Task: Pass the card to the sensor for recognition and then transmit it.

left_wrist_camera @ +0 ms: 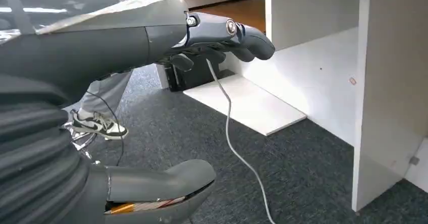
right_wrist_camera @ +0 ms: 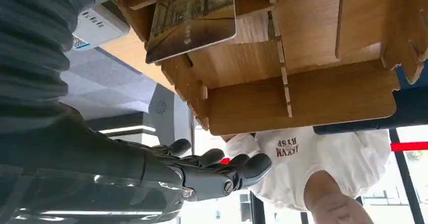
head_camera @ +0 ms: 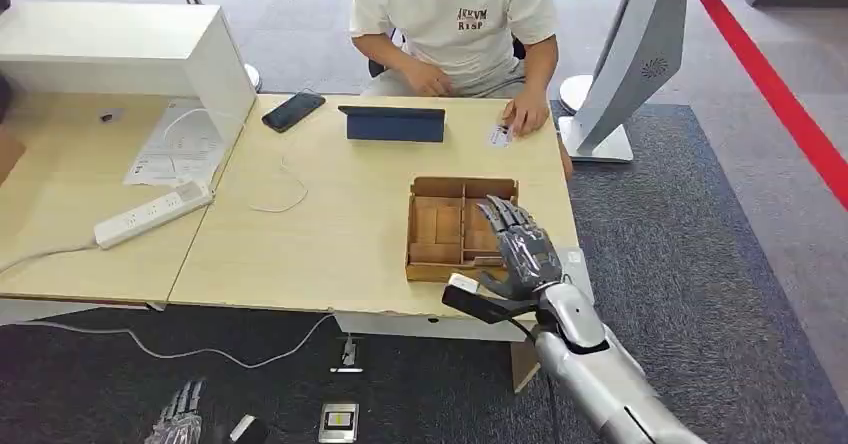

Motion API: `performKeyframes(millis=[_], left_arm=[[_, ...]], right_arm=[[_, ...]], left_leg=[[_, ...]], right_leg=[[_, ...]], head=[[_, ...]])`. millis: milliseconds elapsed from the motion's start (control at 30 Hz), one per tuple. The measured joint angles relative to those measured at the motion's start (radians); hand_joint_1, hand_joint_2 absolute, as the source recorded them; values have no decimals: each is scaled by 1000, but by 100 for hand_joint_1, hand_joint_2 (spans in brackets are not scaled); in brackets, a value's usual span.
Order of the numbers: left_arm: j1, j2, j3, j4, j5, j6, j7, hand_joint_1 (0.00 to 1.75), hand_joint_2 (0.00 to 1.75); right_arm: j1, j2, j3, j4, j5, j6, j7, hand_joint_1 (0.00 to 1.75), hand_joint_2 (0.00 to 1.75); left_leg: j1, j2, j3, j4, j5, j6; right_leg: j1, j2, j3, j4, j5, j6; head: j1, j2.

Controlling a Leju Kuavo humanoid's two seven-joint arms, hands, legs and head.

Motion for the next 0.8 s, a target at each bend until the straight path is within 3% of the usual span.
performKeyframes(millis=[300,800], left_arm=[[8,3,-25,0,61,0,0,0,175],[16,33,-55,0,68,0,0,0,175]], right_arm=[[0,-9,6,28,-28,-1,-6,0,175],[-36,-2,9,85,-28,-3,-58,0,175]], left_leg=[[0,0,0,0,0,0],[0,0,0,0,0,0]], right_leg=[[0,0,0,0,0,0],[0,0,0,0,0,0]], head=[[0,0],[0,0]])
